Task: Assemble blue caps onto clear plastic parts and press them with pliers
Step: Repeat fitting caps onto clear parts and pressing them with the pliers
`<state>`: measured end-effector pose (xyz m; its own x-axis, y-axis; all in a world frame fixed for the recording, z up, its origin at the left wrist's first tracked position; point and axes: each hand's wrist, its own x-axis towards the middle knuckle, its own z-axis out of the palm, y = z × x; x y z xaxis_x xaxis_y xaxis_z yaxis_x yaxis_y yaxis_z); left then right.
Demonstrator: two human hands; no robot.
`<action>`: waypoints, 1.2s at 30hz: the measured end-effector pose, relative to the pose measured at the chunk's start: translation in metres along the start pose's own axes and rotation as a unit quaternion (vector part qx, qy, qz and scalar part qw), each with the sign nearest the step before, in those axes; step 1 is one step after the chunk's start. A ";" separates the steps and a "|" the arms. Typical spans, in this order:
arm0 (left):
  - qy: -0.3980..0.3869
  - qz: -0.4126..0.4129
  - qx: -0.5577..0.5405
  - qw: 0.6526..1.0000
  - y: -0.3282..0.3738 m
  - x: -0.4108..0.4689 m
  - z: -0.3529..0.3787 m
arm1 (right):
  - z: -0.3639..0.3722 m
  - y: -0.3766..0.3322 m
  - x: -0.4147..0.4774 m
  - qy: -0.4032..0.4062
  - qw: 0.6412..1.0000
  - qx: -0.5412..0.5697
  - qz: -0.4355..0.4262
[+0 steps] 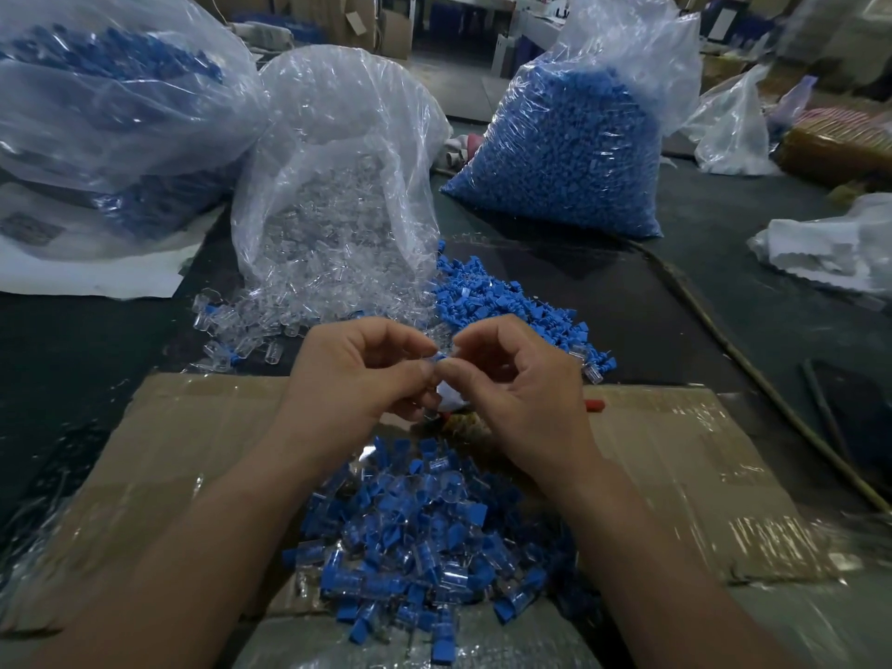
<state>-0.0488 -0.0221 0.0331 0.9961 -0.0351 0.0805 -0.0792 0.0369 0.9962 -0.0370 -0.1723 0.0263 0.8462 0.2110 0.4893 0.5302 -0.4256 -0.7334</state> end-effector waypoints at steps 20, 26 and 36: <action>-0.056 -0.058 -0.079 0.994 0.002 0.003 -0.006 | -0.006 0.006 0.001 -0.029 0.995 0.074 -0.068; -0.055 -0.067 -0.083 0.993 0.002 0.003 -0.007 | -0.007 0.005 0.000 -0.032 0.996 0.047 -0.068; -0.059 -0.069 -0.088 0.992 0.000 0.003 -0.008 | -0.009 0.004 0.000 -0.042 0.996 0.044 -0.063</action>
<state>-0.0456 -0.0147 0.0335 0.9849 -0.1676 -0.0435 0.0767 0.1971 0.9774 -0.0351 -0.1813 0.0276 0.7715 0.3329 0.5421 0.6327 -0.3119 -0.7089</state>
